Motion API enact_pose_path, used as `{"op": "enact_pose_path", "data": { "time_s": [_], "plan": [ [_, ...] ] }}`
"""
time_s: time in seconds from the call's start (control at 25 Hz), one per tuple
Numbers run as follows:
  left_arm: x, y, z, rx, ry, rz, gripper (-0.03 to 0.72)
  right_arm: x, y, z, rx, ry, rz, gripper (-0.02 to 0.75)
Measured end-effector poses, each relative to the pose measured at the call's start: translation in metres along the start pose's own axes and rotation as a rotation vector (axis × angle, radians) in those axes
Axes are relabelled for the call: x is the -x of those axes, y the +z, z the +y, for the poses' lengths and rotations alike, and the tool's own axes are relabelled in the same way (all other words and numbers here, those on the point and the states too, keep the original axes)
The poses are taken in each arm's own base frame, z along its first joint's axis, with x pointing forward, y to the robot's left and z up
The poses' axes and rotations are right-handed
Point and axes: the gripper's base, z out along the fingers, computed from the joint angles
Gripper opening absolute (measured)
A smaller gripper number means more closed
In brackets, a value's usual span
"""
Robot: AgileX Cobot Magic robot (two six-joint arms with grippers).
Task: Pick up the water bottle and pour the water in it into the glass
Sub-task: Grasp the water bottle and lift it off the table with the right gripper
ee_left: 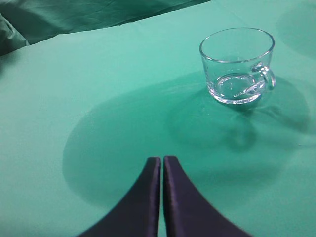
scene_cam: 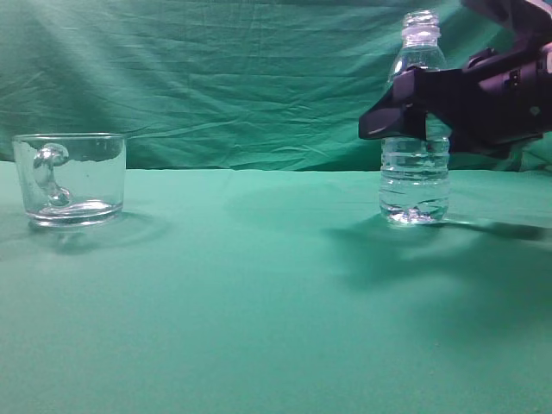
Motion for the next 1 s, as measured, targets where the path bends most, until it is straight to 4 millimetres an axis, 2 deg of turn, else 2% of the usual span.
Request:
{"op": "enact_pose_path", "data": {
  "time_s": [0.04,0.08,0.24,0.28,0.36,0.44,0.6,0.64,0.96,1.0],
  "plan": [
    [0.0000,0.0000,0.0000,0.000,0.000,0.000,0.000,-0.0001,0.0006,-0.0001,0.001,-0.002,-0.003,0.552],
    [0.0000,0.0000,0.0000,0.000,0.000,0.000,0.000,-0.0016,0.0009,-0.0004,0.001,-0.002,0.002,0.540],
    [0.0000,0.0000,0.0000,0.000,0.000,0.000,0.000,-0.0016,0.0011,0.0003,0.009,-0.014,0.002,0.545],
    [0.0000,0.0000,0.0000,0.000,0.000,0.000,0.000,-0.0022,0.0012,0.0005,0.013,-0.017,0.005,0.495],
    [0.0000,0.0000,0.0000,0.000,0.000,0.000,0.000,-0.0017,0.0015,0.0009,0.017,-0.030,0.002,0.494],
    [0.0000,0.0000,0.0000,0.000,0.000,0.000,0.000,-0.0020,0.0015,0.0009,0.018,-0.043,0.005,0.433],
    [0.0000,0.0000,0.0000,0.000,0.000,0.000,0.000,-0.0023,0.0015,0.0014,0.023,-0.053,0.008,0.445],
    [0.0000,0.0000,0.0000,0.000,0.000,0.000,0.000,-0.0023,0.0015,0.0014,0.023,-0.053,0.008,0.405],
    [0.0000,0.0000,0.0000,0.000,0.000,0.000,0.000,-0.0023,0.0015,0.0014,0.023,-0.055,0.008,0.418],
    [0.0000,0.0000,0.0000,0.000,0.000,0.000,0.000,-0.0025,0.0015,0.0013,0.023,-0.055,0.010,0.377]
  ]
}}
